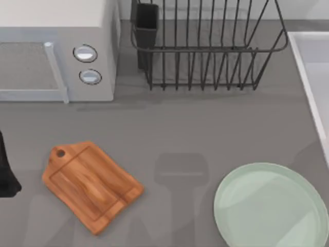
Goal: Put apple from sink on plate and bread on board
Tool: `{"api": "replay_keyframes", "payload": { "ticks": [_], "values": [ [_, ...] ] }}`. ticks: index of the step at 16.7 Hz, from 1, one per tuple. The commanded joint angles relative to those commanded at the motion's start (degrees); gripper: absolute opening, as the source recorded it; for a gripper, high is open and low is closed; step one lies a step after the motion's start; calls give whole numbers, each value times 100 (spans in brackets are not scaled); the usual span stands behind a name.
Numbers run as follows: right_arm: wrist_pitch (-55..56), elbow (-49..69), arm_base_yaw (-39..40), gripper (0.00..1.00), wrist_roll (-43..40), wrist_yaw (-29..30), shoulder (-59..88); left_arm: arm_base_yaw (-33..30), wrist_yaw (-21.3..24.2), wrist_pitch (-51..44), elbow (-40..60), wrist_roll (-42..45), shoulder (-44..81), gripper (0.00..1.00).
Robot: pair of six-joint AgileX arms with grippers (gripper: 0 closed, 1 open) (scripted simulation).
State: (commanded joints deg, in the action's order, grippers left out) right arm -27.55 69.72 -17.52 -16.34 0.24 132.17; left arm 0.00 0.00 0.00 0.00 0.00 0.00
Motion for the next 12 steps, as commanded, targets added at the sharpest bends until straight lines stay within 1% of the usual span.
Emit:
{"api": "replay_keyframes", "payload": {
  "ticks": [12],
  "values": [
    [0,0,0,2,0,0,0,0,0,0,0,0,0,100]
  ]
}}
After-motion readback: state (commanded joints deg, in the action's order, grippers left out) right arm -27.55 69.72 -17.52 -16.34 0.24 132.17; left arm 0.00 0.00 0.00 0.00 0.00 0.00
